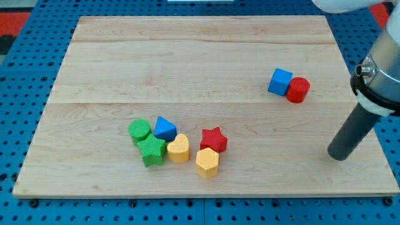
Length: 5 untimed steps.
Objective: Slide your arm towards the red circle
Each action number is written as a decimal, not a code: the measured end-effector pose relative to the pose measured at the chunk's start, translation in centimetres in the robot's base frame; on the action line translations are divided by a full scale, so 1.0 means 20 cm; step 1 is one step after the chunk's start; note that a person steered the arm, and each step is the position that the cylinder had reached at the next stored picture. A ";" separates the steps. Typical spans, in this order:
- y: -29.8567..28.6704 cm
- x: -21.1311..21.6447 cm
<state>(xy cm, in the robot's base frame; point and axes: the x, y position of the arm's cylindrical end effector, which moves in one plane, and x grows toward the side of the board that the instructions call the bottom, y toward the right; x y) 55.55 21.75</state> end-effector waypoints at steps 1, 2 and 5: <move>-0.01 0.05; -0.01 0.14; -0.02 0.08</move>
<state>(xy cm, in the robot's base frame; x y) 57.20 21.28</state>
